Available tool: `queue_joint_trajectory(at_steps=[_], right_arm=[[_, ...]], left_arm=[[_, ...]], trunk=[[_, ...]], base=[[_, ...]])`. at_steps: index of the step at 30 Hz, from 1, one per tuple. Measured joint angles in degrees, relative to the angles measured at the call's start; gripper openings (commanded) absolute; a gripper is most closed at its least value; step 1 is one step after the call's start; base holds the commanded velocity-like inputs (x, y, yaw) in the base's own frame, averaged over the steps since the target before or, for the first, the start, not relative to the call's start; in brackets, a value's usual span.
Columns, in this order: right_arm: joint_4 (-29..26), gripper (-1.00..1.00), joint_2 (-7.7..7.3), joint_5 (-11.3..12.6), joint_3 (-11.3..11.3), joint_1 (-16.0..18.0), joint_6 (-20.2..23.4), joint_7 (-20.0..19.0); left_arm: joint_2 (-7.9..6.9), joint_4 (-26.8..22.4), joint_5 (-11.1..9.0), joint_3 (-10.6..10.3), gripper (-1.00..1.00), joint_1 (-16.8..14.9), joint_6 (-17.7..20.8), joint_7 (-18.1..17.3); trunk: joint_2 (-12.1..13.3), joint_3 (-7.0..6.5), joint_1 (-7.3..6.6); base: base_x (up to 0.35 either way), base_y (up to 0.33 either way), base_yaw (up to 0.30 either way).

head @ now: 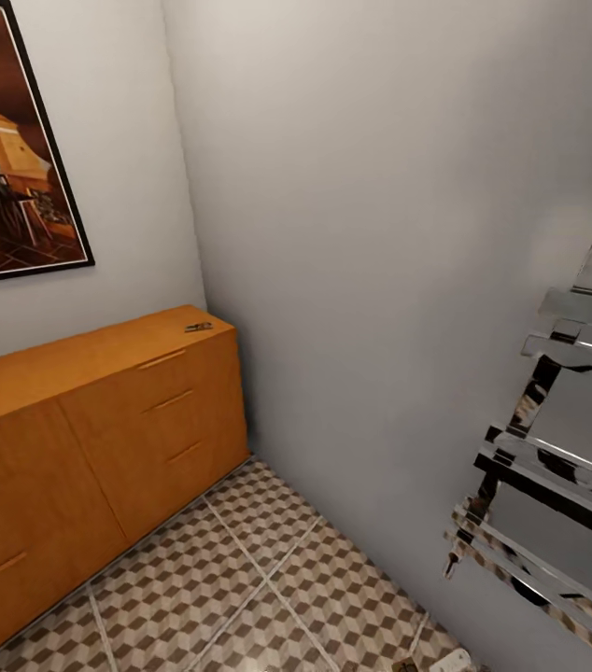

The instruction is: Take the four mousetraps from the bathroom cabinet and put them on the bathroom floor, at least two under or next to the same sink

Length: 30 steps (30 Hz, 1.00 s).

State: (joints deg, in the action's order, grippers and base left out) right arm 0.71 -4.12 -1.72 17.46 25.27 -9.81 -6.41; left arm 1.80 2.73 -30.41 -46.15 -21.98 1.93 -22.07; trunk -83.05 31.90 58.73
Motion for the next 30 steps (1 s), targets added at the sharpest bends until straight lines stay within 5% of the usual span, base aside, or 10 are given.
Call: queue_joint_trajectory(at_steps=[30], right_arm=[[-0.2, -1.0, 0.0, 0.1, -0.1, 0.0, 0.1, -0.1]], left_arm=[[0.0, 0.0, 0.0, 0.0, -1.0, 0.1, -0.1, 0.0]], trunk=[[0.0, 2.33, 0.0]], base=[[0.0, 0.0, -0.022]])
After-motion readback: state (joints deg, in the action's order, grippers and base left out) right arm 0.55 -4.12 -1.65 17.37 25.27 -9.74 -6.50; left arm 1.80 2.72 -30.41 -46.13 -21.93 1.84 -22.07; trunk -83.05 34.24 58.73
